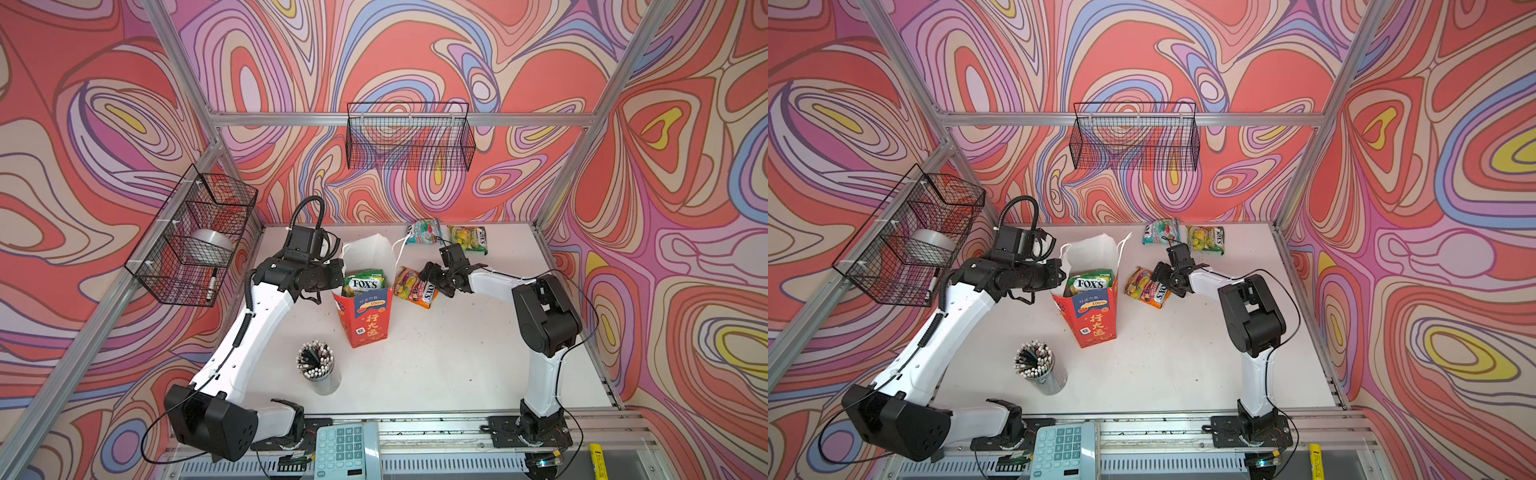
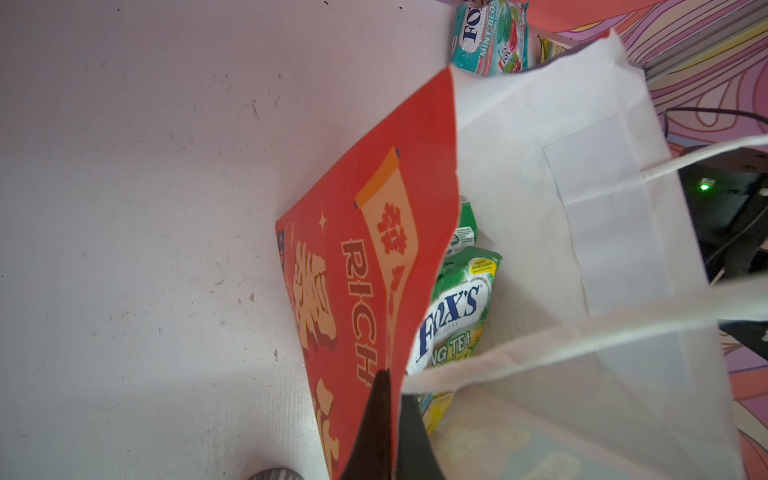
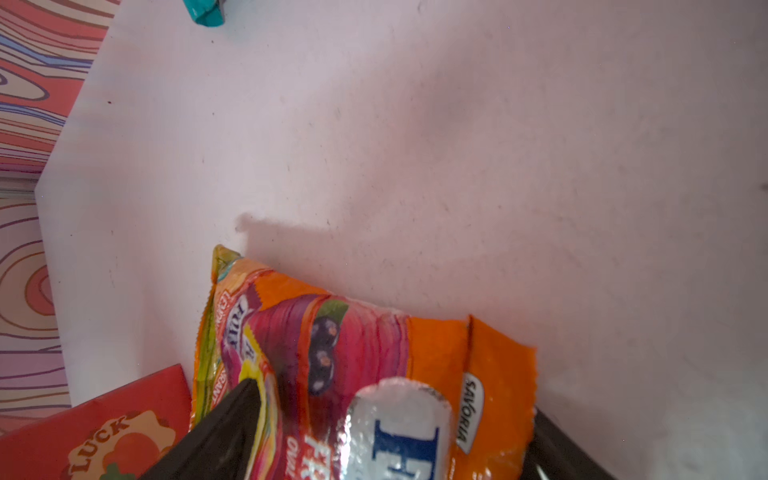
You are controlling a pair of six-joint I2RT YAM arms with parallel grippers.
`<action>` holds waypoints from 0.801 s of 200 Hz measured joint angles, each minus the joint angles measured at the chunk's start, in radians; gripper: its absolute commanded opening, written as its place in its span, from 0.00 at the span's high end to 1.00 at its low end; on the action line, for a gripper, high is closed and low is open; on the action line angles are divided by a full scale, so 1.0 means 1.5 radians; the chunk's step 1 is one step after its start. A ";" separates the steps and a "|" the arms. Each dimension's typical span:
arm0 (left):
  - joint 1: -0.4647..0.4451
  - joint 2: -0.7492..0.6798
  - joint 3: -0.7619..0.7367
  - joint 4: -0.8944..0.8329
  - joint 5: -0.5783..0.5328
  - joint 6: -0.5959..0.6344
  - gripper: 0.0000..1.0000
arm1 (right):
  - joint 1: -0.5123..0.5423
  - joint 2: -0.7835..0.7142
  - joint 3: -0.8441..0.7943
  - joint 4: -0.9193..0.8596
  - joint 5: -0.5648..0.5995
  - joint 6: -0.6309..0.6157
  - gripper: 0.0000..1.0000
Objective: Place the snacks into the paper bag
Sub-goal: 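Lower the right gripper onto the orange Fruits packet and grasp it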
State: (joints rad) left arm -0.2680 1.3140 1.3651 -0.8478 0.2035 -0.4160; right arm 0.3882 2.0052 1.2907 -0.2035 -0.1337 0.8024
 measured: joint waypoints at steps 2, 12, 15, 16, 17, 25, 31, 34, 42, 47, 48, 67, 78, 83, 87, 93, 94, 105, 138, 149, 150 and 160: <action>0.000 0.000 0.000 0.000 0.001 0.000 1.00 | 0.001 0.000 0.000 0.000 0.002 0.000 0.14; 0.001 0.000 0.000 0.002 0.006 0.000 1.00 | 0.008 0.000 0.000 -0.002 0.014 0.001 0.14; 0.001 0.000 0.000 0.002 0.008 0.000 1.00 | 0.010 0.000 0.000 -0.003 0.018 0.000 0.14; 0.001 0.000 0.000 0.002 0.009 0.000 1.00 | 0.010 0.000 0.000 -0.003 0.018 0.000 0.14; 0.001 0.000 0.000 0.002 0.009 0.000 1.00 | 0.012 0.000 0.000 -0.003 0.020 0.001 0.14; 0.001 0.000 0.000 0.003 0.012 -0.002 1.00 | 0.018 0.001 0.001 -0.006 0.029 0.001 0.14; 0.001 0.000 0.000 0.004 0.015 -0.002 1.00 | 0.023 0.001 0.003 -0.009 0.036 0.000 0.14; 0.001 0.000 0.000 0.004 0.016 -0.002 1.00 | 0.026 0.003 0.005 -0.012 0.041 0.001 0.14; 0.001 0.000 -0.001 0.005 0.018 -0.002 1.00 | 0.033 0.007 0.014 -0.023 0.055 0.001 0.14; 0.001 0.000 -0.001 0.005 0.019 -0.002 1.00 | 0.037 0.010 0.020 -0.029 0.064 0.002 0.14; 0.001 0.000 -0.001 0.005 0.019 -0.002 1.00 | 0.039 0.011 0.022 -0.030 0.067 0.002 0.14; 0.001 0.000 -0.003 0.006 0.023 -0.003 1.00 | 0.054 0.016 0.028 -0.040 0.100 0.007 0.17; 0.001 0.000 -0.003 0.007 0.025 -0.003 1.00 | 0.062 0.016 0.028 -0.043 0.111 0.011 0.21; 0.001 0.000 -0.004 0.008 0.025 -0.003 1.00 | 0.064 0.016 0.028 -0.045 0.116 0.012 0.24; 0.001 0.000 -0.004 0.008 0.025 -0.003 1.00 | 0.066 0.016 0.028 -0.046 0.120 0.015 0.27; 0.001 0.000 -0.004 0.009 0.026 -0.003 1.00 | 0.069 0.016 0.028 -0.049 0.123 0.018 0.32; 0.001 0.000 -0.004 0.010 0.026 -0.003 1.00 | 0.069 0.016 0.028 -0.049 0.124 0.017 0.32; 0.001 0.000 -0.004 0.011 0.029 -0.003 1.00 | 0.072 0.017 0.027 -0.052 0.126 0.023 0.40; 0.001 0.000 -0.010 0.022 0.050 -0.003 1.00 | 0.076 0.012 0.012 -0.034 0.125 0.038 0.64; 0.001 0.000 -0.013 0.027 0.059 -0.003 1.00 | 0.077 0.004 0.003 -0.026 0.122 0.041 0.68; 0.001 0.000 -0.013 0.027 0.060 -0.003 1.00 | 0.077 0.003 0.001 -0.025 0.121 0.042 0.69; 0.001 0.000 -0.016 0.034 0.070 -0.004 1.00 | 0.077 -0.007 -0.011 -0.019 0.119 0.048 0.76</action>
State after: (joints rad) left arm -0.2665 1.3140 1.3407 -0.7975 0.3088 -0.4221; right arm 0.5041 1.9953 1.2736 -0.2317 0.0452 0.8745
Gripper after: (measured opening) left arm 0.048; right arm 0.314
